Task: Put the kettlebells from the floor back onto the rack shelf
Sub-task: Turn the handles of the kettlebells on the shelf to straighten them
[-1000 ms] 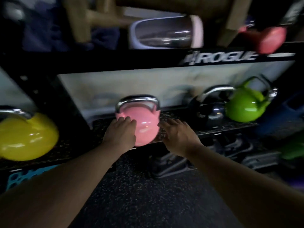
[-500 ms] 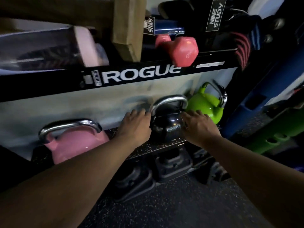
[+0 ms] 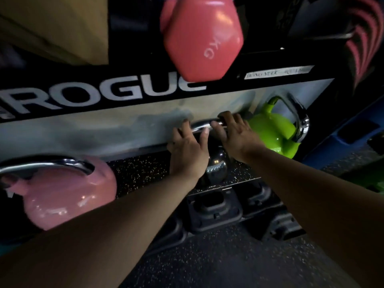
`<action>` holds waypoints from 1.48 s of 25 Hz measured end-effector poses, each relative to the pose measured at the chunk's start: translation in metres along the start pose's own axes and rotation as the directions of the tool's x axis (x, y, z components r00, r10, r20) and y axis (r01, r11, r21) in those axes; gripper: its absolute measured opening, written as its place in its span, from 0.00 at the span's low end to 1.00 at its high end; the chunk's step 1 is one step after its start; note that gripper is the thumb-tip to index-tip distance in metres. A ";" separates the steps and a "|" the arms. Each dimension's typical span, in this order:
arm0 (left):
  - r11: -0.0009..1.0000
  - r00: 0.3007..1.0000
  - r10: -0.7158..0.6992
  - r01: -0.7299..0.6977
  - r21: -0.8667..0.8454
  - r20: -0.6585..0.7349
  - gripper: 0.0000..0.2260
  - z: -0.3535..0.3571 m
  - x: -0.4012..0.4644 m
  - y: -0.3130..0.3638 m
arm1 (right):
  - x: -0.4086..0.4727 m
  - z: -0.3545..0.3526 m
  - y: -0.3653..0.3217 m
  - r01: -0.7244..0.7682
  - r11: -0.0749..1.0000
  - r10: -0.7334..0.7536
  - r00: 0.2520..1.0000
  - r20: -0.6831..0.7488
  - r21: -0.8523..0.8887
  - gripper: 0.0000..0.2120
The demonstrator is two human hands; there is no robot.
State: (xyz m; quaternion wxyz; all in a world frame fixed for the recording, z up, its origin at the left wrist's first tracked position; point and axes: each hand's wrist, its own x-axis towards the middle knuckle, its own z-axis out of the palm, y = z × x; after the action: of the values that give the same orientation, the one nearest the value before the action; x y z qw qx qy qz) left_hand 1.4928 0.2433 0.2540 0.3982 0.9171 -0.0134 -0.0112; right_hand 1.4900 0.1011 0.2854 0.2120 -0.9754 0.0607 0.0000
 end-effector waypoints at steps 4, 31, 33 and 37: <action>0.992 0.994 -0.082 0.088 -0.095 0.068 0.21 0.004 0.037 0.012 | 0.002 0.002 0.009 -0.027 0.996 0.033 0.997 -0.069 0.086 0.22; 0.849 0.963 -0.067 0.193 -0.492 0.262 0.27 0.018 0.041 0.015 | -0.013 0.018 0.001 -0.253 0.308 0.060 0.967 0.246 0.917 0.20; 0.855 0.962 -0.098 0.212 -0.474 0.253 0.25 0.016 0.047 0.018 | -0.012 0.024 -0.007 -0.242 0.320 0.078 0.970 0.229 0.916 0.20; 0.875 0.961 -0.063 0.183 -0.448 0.270 0.24 0.010 0.049 0.017 | -0.014 0.041 -0.017 -0.210 0.289 0.124 0.976 0.181 0.934 0.20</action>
State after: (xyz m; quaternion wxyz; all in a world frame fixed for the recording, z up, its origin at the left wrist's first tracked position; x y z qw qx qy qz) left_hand 1.5413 0.2227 0.2594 0.6016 0.7838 -0.0010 -0.1537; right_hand 1.4795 0.1349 0.2556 0.7450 -0.6513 0.1426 0.0222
